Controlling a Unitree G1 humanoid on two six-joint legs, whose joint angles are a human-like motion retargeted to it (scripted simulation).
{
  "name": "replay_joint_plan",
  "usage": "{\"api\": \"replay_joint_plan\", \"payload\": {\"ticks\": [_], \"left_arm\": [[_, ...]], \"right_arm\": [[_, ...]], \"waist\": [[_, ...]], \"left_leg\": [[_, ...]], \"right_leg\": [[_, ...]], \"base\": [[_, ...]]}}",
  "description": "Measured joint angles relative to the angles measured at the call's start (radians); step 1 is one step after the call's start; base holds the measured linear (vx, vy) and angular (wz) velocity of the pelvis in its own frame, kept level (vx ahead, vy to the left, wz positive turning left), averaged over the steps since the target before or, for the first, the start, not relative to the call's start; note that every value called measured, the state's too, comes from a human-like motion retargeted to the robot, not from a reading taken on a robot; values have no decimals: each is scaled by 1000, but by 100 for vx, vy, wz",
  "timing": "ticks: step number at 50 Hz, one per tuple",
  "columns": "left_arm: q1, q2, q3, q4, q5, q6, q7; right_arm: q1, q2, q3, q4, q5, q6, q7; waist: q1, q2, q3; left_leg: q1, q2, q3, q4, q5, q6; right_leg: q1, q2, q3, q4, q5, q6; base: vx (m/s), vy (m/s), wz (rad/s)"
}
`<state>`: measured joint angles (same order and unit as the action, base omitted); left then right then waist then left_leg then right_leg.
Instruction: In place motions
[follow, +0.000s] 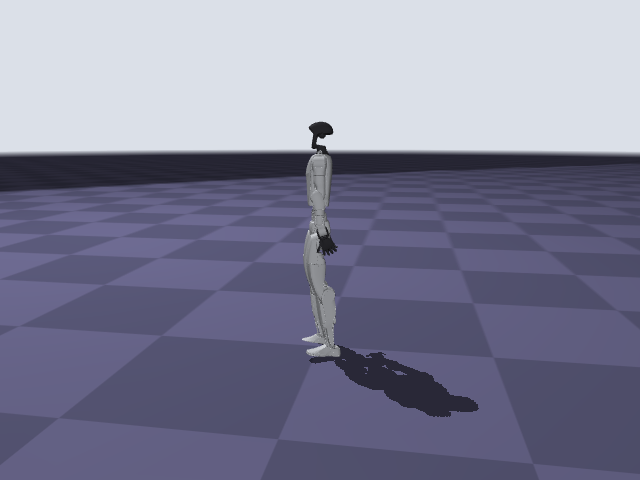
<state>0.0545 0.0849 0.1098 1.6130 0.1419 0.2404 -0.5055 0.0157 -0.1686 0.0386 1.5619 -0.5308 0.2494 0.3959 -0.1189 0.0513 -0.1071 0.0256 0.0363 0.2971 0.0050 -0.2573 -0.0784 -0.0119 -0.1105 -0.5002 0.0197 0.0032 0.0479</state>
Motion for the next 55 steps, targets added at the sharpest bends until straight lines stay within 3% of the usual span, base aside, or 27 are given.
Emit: {"api": "replay_joint_plan", "payload": {"ticks": [55], "left_arm": [[-9, -3, -3, 7, 12, 9, -19]], "right_arm": [[-8, 1, 5, 0, 3, -17, 0]], "waist": [[-4, -13, -8]], "left_leg": [[-7, 1, -5, 3, 4, 0]], "right_leg": [[0, 0, -7, 1, 0, 0]], "base": [[0, 0, 0]]}}
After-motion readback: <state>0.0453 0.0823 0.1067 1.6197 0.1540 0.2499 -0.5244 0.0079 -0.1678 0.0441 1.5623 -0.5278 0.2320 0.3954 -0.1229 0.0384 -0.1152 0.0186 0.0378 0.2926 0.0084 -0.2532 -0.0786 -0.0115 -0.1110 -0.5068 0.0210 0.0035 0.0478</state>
